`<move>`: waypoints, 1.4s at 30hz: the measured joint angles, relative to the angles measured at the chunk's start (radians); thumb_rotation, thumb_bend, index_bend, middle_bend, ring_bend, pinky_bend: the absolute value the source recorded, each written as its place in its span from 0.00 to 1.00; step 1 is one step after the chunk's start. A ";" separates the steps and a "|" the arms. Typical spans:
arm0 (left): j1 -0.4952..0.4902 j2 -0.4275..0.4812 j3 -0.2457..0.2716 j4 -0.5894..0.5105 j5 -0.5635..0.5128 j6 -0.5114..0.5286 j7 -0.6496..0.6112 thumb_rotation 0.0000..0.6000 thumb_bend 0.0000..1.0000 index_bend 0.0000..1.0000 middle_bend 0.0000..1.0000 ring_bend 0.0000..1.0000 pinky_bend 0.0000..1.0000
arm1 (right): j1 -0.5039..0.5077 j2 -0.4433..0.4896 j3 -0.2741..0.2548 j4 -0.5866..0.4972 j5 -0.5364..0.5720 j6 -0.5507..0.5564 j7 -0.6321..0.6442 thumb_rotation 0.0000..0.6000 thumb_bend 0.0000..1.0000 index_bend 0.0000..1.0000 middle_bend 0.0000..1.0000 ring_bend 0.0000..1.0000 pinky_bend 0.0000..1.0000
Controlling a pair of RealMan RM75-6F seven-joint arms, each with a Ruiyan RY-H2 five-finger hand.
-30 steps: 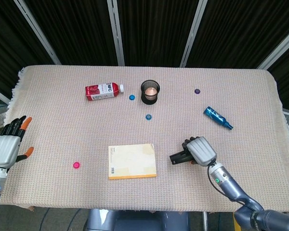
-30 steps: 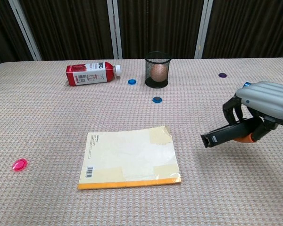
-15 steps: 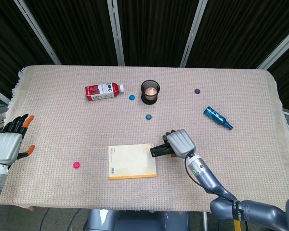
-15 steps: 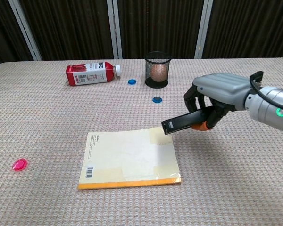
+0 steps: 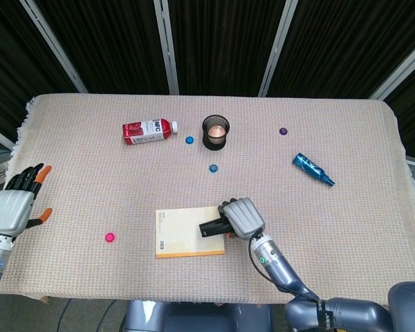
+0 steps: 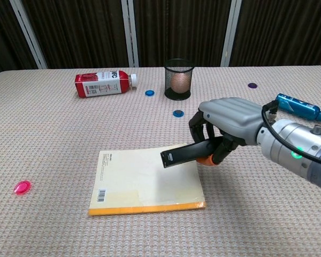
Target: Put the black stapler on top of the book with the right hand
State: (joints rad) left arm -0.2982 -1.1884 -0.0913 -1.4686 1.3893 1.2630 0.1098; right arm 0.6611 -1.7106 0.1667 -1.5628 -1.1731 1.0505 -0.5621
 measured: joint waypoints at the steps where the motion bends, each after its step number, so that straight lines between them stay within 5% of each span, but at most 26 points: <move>1: -0.002 -0.001 0.000 0.000 -0.001 -0.002 0.001 1.00 0.29 0.00 0.00 0.03 0.14 | 0.000 -0.013 -0.001 -0.001 0.005 0.005 -0.008 1.00 0.24 0.72 0.55 0.49 0.64; 17: -0.004 0.007 0.000 0.006 0.000 0.000 -0.027 1.00 0.29 0.00 0.00 0.03 0.14 | 0.023 -0.171 -0.019 0.101 0.050 0.027 -0.087 1.00 0.24 0.70 0.54 0.49 0.64; 20: -0.005 0.007 0.001 0.006 -0.001 -0.003 -0.026 1.00 0.29 0.00 0.00 0.03 0.14 | 0.023 -0.176 -0.019 0.103 0.048 0.031 -0.086 1.00 0.23 0.61 0.48 0.47 0.64; 24: -0.006 0.006 0.001 0.005 0.001 -0.001 -0.024 1.00 0.29 0.00 0.00 0.03 0.14 | 0.022 -0.175 -0.022 0.094 0.045 0.034 -0.087 1.00 0.23 0.27 0.34 0.40 0.60; 29: -0.006 0.006 0.003 0.004 0.003 0.002 -0.023 1.00 0.29 0.00 0.01 0.03 0.14 | 0.016 -0.172 -0.023 0.078 0.030 0.047 -0.072 1.00 0.23 0.02 0.22 0.31 0.51; 42: -0.006 0.007 0.003 0.003 0.004 0.005 -0.025 1.00 0.29 0.00 0.01 0.03 0.14 | 0.004 -0.154 -0.028 0.020 0.011 0.093 -0.117 1.00 0.22 0.00 0.17 0.28 0.48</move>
State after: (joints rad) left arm -0.3044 -1.1816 -0.0887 -1.4656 1.3930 1.2684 0.0853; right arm 0.6652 -1.8645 0.1383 -1.5433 -1.1623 1.1436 -0.6792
